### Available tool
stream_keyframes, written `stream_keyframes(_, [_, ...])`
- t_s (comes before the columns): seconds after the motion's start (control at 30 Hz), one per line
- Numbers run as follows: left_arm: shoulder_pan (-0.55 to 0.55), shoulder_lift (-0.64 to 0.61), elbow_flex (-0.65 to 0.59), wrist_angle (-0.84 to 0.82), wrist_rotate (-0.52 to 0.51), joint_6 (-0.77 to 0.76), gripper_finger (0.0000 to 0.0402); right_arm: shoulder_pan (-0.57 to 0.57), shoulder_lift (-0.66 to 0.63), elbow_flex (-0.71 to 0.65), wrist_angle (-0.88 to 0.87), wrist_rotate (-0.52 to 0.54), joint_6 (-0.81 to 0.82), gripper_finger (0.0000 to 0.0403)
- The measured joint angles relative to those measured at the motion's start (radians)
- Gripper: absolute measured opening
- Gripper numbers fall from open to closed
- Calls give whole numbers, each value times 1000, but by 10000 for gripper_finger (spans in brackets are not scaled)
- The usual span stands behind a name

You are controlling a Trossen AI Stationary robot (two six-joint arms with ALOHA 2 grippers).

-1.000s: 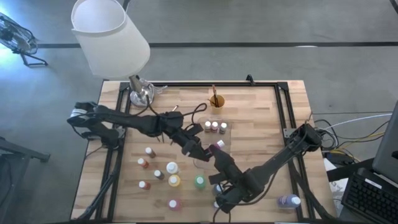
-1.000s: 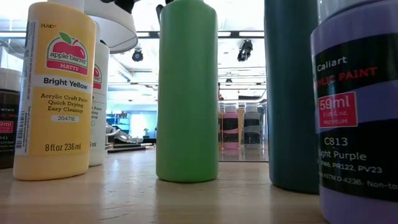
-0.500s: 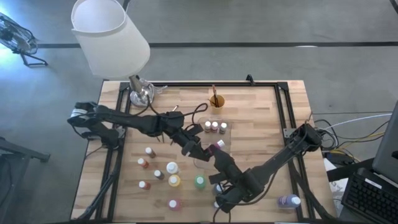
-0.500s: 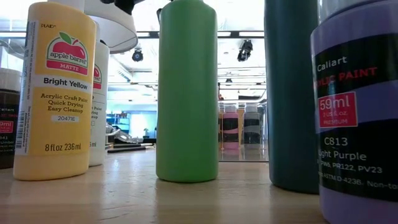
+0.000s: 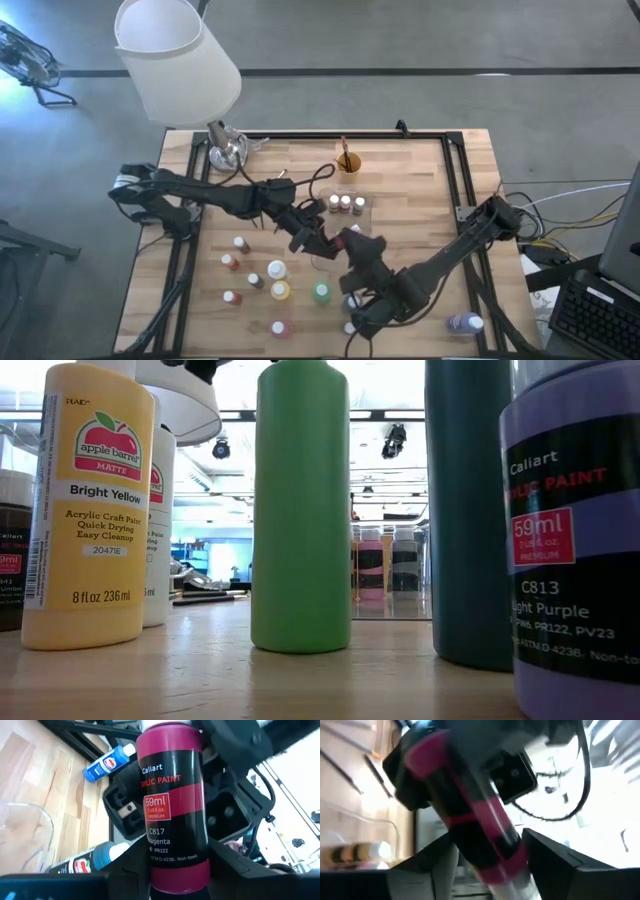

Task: Pick & Place Paint Supplies
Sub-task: Put the small purple paint bottle into the transparent bin

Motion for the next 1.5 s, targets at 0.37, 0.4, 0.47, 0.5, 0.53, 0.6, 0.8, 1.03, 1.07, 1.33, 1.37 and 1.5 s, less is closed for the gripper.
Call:
stream_keyframes(0.37, [13,-3,-3,-24,-5,131,143,17,-168,-21,-332,-524,693,251])
stream_keyframes(0.4, [16,-3,-4,-24,-12,144,143,22,-174,-29,-351,-557,723,253])
stream_keyframes(0.47, [18,-2,-4,-29,-35,175,144,25,-198,-40,-385,-606,781,255])
stream_keyframes(0.5, [18,-2,-4,-29,-49,195,144,27,-215,-49,-399,-623,808,256])
stream_keyframes(0.53, [18,-2,-4,-27,-56,221,144,30,-234,-62,-409,-633,839,256])
stream_keyframes(0.6, [17,-2,-4,-24,-73,277,143,33,-267,-99,-416,-651,883,253])
stream_keyframes(0.8, [3,-2,-4,-24,-215,522,143,73,-390,-270,-376,-639,1031,240])
stream_keyframes(1.03, [-58,-2,-7,1,-465,787,143,130,-575,-558,-27,-539,1030,255])
stream_keyframes(1.07, [-66,-2,-7,13,-497,808,143,133,-602,-598,47,-516,997,259])
stream_keyframes(1.33, [-96,-1,-76,212,-603,871,142,100,-791,-870,623,-458,664,278])
stream_keyframes(1.37, [-96,-1,-90,243,-609,874,142,92,-810,-895,686,-458,626,279])
stream_keyframes(1.5, [-95,-1,-149,339,-622,880,142,64,-868,-966,954,-460,453,285])
